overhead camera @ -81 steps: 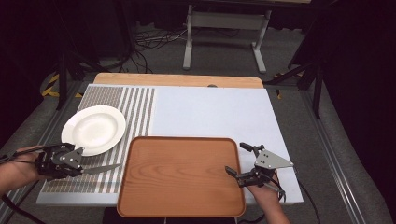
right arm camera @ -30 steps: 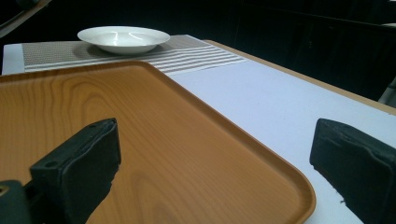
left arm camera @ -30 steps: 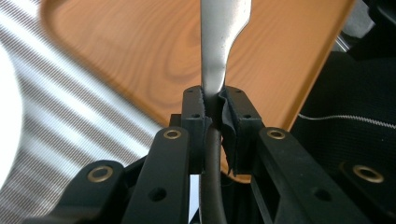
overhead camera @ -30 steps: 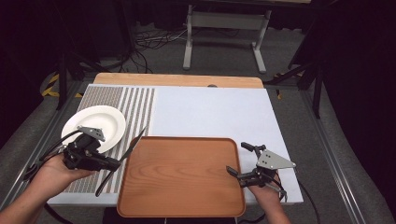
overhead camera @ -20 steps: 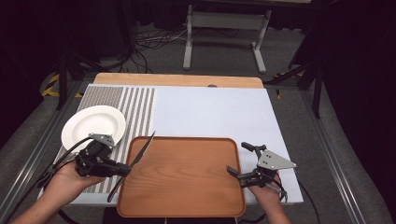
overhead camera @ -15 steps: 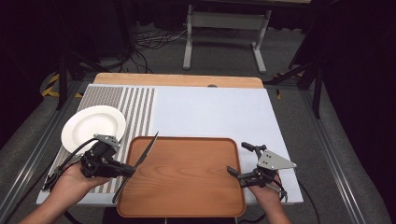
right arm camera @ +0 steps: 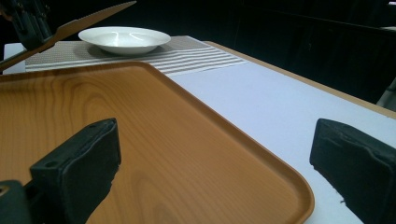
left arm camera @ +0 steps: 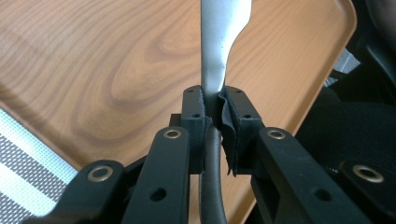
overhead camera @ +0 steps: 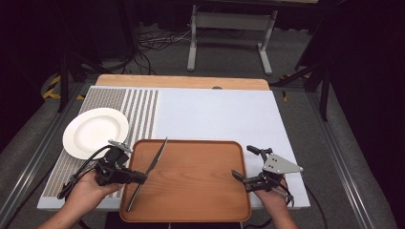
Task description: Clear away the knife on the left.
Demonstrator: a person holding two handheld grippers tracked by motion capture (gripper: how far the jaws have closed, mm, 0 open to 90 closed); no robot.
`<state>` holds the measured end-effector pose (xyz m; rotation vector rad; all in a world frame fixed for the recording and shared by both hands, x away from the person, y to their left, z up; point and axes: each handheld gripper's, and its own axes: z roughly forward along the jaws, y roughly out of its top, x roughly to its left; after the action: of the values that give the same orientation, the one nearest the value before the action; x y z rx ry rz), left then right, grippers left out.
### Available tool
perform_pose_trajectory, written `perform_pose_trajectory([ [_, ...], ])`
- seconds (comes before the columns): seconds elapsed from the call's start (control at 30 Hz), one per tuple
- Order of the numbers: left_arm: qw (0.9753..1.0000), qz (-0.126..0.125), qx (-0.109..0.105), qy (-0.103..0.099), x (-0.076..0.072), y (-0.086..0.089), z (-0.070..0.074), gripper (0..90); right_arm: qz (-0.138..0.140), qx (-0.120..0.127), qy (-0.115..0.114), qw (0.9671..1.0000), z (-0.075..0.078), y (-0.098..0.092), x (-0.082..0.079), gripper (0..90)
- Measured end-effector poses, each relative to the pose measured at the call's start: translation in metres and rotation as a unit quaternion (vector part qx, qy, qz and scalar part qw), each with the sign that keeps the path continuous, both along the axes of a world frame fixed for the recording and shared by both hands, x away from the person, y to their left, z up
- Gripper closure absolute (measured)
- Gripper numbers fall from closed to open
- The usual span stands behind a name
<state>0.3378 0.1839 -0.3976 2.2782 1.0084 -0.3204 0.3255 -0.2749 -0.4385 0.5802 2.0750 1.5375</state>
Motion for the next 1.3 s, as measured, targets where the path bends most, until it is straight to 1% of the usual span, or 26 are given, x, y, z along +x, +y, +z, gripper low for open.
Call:
perform_pose_trajectory([
  [0.07,1.0,0.003,0.003,0.001,0.0,-0.001,-0.002,80.5,-0.001,-0.001,0.0,1.0,0.0,0.0,0.0,2.8],
  [0.13,0.9999,0.012,0.005,0.002,0.0,-0.004,-0.005,80.5,0.0,0.0,0.0,1.0,0.0,0.0,0.0,2.8],
  [0.23,0.9998,0.018,0.002,0.005,0.0,-0.005,-0.007,80.5,0.0,-0.001,-0.001,1.0,0.0,0.0,0.0,2.8],
  [0.27,0.9998,0.019,0.004,0.003,0.0,-0.005,-0.008,80.5,0.0,-0.001,-0.001,1.0,0.0,0.0,0.0,2.8],
  [0.3,0.9997,0.022,0.001,0.005,0.0,-0.006,-0.009,80.5,0.0,-0.001,0.0,1.0,0.0,0.0,0.0,2.8],
  [0.37,0.9998,0.018,0.008,0.002,0.0,-0.007,-0.011,80.5,0.0,-0.001,-0.001,1.0,0.0,0.0,0.0,2.8],
  [0.43,0.9998,0.016,0.009,0.004,0.0,-0.008,-0.012,80.5,0.0,-0.001,-0.001,1.0,0.0,0.0,0.0,2.8],
  [0.57,0.9998,0.017,0.011,0.007,0.0,-0.01,-0.014,80.5,0.0,0.0,0.0,1.0,0.0,0.0,0.0,2.8],
  [0.7,0.9995,0.023,0.021,0.009,0.002,-0.012,-0.017,80.5,0.0,-0.001,0.0,1.0,0.0,0.0,0.0,2.8],
  [0.73,0.9994,0.026,0.021,0.011,0.002,-0.012,-0.018,80.5,0.001,-0.001,0.0,1.0,0.0,0.0,0.0,2.8],
  [0.83,0.9993,0.027,0.023,0.014,0.002,-0.012,-0.019,80.5,0.0,-0.001,0.0,1.0,0.0,0.0,0.0,2.8],
  [0.97,0.9992,0.027,0.027,0.014,0.003,-0.013,-0.02,80.5,0.0,-0.001,0.0,1.0,0.0,0.0,0.0,2.8],
  [1.03,0.999,0.03,0.028,0.014,0.003,-0.013,-0.022,80.4,-0.001,-0.002,-0.002,1.0,0.0,0.0,0.0,2.8],
  [1.07,0.9989,0.031,0.029,0.017,0.004,-0.013,-0.022,80.4,-0.002,-0.002,-0.002,1.0,0.0,0.0,0.0,2.8],
  [1.13,0.9989,0.03,0.031,0.017,0.005,-0.013,-0.024,80.3,-0.003,-0.001,-0.005,1.0,0.001,0.0,-0.001,2.8],
  [1.2,0.9988,0.03,0.032,0.022,0.007,-0.014,-0.027,80.3,-0.003,-0.001,-0.004,1.0,0.001,0.0,-0.001,2.8],
  [1.27,0.9988,0.03,0.033,0.021,0.007,-0.015,-0.028,80.2,-0.003,-0.002,-0.004,1.0,0.0,0.0,-0.001,2.8],
  [1.3,0.9986,0.034,0.034,0.023,0.007,-0.016,-0.03,80.2,-0.003,-0.002,-0.004,1.0,0.0,0.0,-0.001,2.8],
])
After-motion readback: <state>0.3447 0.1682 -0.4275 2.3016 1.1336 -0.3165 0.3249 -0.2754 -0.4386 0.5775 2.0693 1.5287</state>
